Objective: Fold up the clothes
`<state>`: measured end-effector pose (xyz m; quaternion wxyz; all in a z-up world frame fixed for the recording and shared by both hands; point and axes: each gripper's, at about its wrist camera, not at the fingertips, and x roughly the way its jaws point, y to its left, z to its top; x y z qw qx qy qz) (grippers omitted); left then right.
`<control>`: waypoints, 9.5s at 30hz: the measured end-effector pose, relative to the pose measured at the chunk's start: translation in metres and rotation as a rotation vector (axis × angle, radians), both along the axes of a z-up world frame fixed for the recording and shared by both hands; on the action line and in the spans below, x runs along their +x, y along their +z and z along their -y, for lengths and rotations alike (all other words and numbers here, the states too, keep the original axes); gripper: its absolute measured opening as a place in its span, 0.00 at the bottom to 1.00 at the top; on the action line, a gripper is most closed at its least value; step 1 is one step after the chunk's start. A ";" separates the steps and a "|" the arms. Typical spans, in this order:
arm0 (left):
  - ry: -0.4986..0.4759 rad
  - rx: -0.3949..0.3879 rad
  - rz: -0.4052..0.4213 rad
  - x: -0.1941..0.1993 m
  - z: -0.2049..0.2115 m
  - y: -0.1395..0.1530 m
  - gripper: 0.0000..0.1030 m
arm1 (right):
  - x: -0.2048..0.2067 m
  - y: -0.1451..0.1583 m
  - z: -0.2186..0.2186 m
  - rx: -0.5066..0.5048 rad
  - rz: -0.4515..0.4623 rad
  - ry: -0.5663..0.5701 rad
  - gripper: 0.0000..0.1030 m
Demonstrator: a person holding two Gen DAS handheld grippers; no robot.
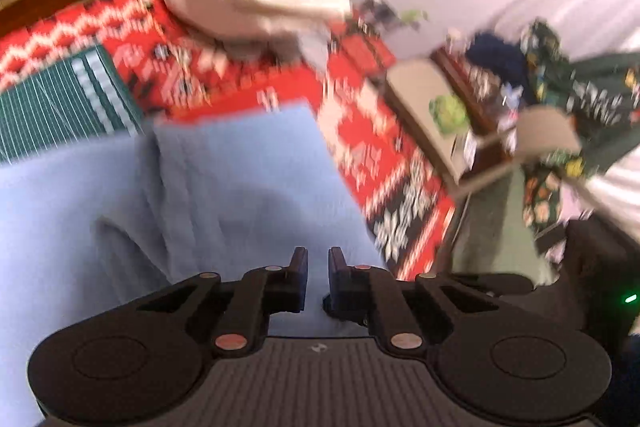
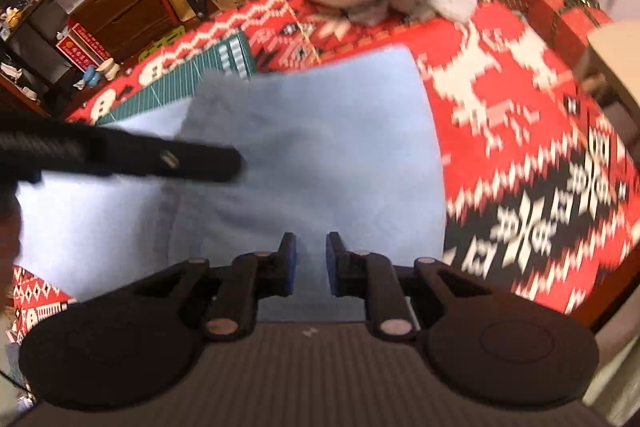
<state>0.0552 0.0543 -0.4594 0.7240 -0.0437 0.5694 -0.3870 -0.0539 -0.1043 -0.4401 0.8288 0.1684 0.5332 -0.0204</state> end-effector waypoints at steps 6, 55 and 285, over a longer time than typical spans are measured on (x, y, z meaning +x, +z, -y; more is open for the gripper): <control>0.035 0.104 0.027 -0.027 -0.005 -0.031 0.03 | -0.018 -0.032 -0.010 -0.039 0.006 0.036 0.15; 0.433 0.121 0.066 -0.054 -0.146 0.011 0.09 | 0.008 0.036 -0.036 -0.061 0.105 0.144 0.16; 0.668 0.376 0.230 -0.003 -0.291 0.016 0.40 | 0.187 -0.037 -0.182 0.329 0.186 -0.004 0.19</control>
